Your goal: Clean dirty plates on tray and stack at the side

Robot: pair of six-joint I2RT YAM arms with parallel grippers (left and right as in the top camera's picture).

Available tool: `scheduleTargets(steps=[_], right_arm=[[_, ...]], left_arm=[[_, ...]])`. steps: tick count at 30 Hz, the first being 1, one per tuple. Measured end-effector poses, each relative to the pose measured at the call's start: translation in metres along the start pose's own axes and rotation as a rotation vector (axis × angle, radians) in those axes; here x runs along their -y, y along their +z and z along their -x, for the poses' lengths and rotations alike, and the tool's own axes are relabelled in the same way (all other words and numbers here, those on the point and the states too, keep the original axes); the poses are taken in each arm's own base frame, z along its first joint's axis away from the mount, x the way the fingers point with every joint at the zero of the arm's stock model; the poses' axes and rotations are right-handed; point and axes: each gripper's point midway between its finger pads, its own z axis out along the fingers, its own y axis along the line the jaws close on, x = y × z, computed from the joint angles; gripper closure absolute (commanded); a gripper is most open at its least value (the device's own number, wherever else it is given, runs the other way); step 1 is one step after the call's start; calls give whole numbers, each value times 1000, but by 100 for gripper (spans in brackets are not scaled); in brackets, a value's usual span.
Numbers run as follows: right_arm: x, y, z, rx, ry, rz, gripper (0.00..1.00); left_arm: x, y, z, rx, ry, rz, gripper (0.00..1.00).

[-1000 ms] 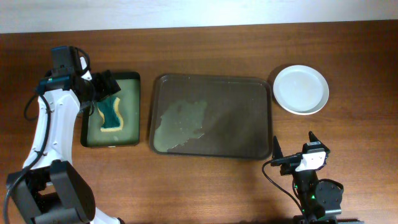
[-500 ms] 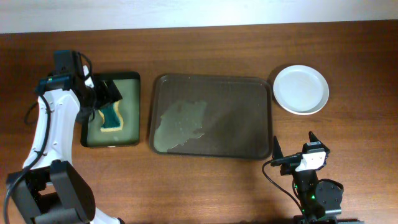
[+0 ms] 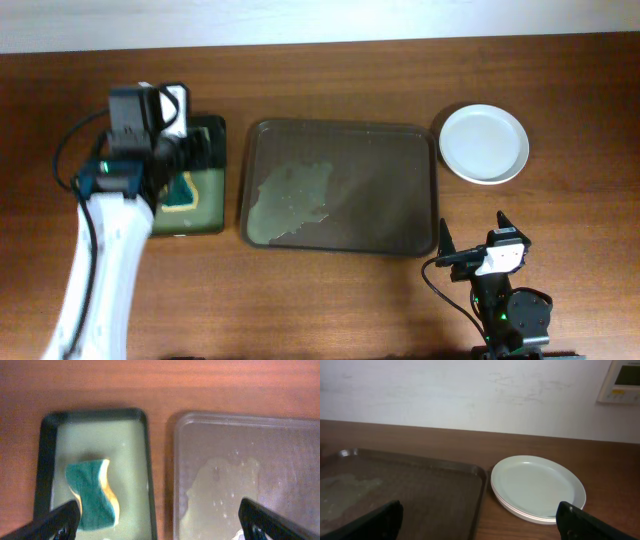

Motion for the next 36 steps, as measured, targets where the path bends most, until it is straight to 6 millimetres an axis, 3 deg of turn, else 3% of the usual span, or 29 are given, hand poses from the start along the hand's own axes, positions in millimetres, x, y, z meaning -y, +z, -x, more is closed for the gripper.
scheduleTargets(steps=[2,6,13,16,19,24,27,36], right_arm=[[0,0,0,1,0,0,2],[0,0,0,2,0,0,2],[0,0,0,2,0,0,1],[0,0,0,2,0,0,2],[0,0,0,2,0,0,2],[0,0,0,2,0,0,2],[0,0,0,2,0,0,2],[0,0,0,2,0,0,2]], left_arm=[[14,-13,-24,75,137,-22,0],[15,-24,-69,195,223,-14,1],[6,-45,-87,656,254,77,1],[-6,-55,-102,779,234,137,1],[-22,-49,-118,795,207,195,1],[-22,-46,-127,784,206,195,1],[-24,-30,-152,667,196,182,1],[-24,-48,-142,766,104,167,1]])
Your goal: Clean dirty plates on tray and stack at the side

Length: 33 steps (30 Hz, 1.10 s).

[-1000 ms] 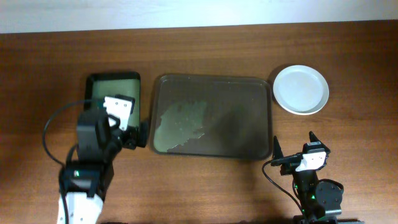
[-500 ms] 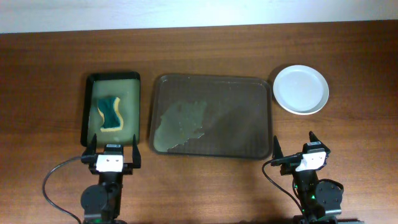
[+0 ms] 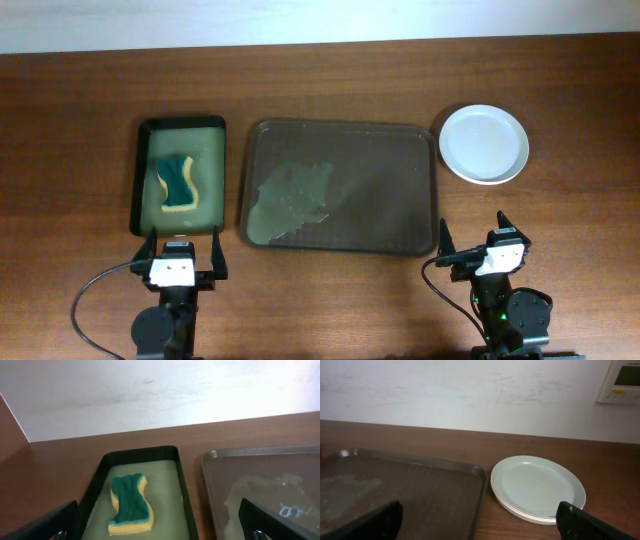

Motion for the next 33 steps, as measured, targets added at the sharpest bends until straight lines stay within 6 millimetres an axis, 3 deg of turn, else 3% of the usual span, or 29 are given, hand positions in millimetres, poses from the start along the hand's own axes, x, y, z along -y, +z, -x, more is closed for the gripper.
scheduleTargets(steps=[8,19,33], right_arm=[[0,0,0,0,0,0,2],[0,0,0,0,0,0,2],[0,0,0,0,0,0,2]], left_arm=[[-14,-1,0,5,-167,80,1],[-14,-1,0,-1,-32,79,1],[-13,-1,0,-1,-26,76,1]])
